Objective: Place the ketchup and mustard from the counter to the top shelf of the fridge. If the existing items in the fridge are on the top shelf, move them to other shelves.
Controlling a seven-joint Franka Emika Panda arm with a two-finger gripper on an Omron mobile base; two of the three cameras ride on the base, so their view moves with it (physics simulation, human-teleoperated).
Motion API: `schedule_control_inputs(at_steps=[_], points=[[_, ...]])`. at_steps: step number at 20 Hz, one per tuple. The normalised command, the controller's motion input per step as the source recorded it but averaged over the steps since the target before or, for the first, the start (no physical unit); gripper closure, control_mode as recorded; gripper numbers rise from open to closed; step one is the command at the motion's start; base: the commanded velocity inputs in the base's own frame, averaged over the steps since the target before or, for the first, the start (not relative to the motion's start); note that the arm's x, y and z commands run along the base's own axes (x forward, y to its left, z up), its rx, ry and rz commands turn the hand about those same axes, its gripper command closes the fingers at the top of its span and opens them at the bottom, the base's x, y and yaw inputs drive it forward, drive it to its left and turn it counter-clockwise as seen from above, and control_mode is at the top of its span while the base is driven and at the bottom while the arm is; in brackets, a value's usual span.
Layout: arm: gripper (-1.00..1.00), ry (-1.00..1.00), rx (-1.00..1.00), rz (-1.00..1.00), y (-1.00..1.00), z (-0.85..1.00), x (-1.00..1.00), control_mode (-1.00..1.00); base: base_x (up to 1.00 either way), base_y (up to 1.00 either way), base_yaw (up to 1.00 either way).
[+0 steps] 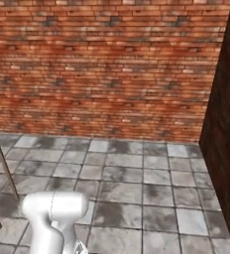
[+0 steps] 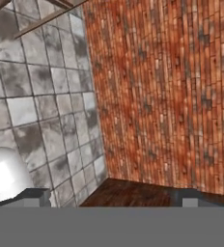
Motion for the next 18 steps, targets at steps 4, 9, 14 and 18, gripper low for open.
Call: schedule_control_inputs(at_steps=[4,9,14,18], points=[[-1.0,0.0,0.0,0.0,0.0,0.0,0.0,1.0,1.0,0.08,0.12],[-1.0,0.0,0.0,0.0,0.0,0.0,0.0,1.0,1.0,0.09,0.11],[-1.0,0.0,0.0,0.0,0.0,0.0,0.0,1.0,1.0,0.1,0.11],[-1.0,0.0,0.0,0.0,0.0,0.0,0.0,1.0,1.0,0.13,0.11]])
